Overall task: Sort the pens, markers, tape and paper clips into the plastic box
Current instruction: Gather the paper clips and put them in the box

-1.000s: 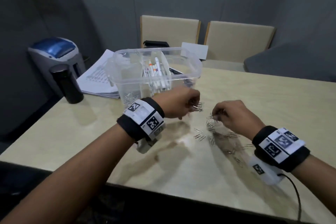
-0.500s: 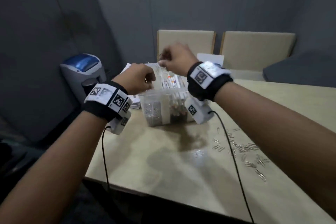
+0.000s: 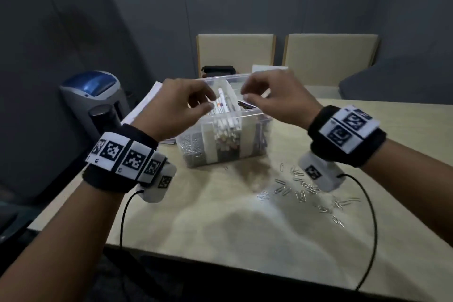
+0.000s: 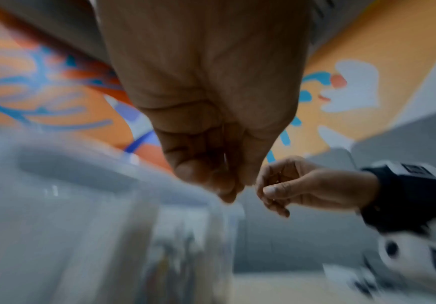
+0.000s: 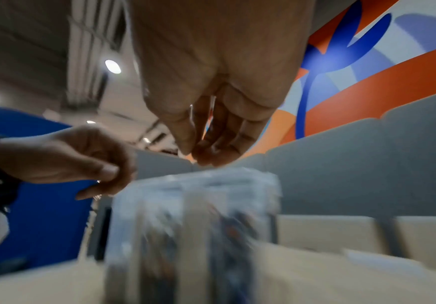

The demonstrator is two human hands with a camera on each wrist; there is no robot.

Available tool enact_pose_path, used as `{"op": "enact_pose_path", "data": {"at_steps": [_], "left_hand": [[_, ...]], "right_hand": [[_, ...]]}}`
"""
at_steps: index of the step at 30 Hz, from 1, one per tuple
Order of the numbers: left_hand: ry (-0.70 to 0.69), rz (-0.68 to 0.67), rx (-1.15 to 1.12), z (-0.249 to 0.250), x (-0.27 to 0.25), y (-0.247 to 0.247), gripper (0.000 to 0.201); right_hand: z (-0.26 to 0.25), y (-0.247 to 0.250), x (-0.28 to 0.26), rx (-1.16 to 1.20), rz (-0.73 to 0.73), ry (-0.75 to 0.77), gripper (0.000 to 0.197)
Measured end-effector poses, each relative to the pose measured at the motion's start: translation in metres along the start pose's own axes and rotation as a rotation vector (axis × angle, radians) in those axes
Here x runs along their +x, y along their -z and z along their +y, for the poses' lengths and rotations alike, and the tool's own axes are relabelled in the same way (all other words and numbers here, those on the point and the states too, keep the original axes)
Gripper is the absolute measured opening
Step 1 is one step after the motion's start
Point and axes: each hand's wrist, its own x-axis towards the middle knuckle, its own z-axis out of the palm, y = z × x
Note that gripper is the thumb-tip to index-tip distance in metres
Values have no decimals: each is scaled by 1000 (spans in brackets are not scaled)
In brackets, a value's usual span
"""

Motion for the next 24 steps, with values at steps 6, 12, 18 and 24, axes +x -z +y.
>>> {"op": "enact_pose_path", "data": {"at_steps": [6, 12, 18, 24], "left_hand": [[-112, -528, 292, -4, -14, -92, 13], [-153, -677, 502, -20, -15, -125, 12], [-143, -690, 561, -23, -18, -140, 15], [-169, -664, 524, -23, -15, -141, 16]], "right_hand": [[94, 24, -93, -239, -368, -226, 8], [146, 30, -141, -298, -548, -358, 18], [148, 17, -169, -271, -583, -379, 67], [131, -11, -159, -241, -450, -348, 18]]}}
